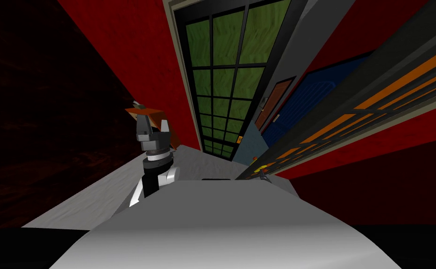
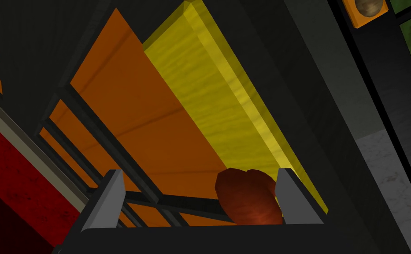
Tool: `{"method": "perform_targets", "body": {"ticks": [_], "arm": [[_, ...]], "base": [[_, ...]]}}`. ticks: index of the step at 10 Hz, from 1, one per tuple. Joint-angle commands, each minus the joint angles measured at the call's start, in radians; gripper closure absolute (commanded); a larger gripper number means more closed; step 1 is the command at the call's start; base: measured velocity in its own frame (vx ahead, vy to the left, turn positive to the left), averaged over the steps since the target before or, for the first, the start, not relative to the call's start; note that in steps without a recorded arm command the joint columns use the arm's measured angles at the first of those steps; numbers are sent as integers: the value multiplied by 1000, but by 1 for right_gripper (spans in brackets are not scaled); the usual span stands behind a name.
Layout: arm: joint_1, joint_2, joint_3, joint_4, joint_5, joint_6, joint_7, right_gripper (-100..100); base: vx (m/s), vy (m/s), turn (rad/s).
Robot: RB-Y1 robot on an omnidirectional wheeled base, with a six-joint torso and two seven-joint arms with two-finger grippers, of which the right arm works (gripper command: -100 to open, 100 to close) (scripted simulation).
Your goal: Pull the door open
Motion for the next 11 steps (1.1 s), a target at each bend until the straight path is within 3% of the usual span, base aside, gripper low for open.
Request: {"method": "perform_targets", "body": {"ticks": [1,11], "arm": [[3,-25,-23,-33,-15,7,-17,100],[12,-34,-1,-24,-50,4,-81,100]], "base": [[-6,-3,-4],[-6,3,13]]}}
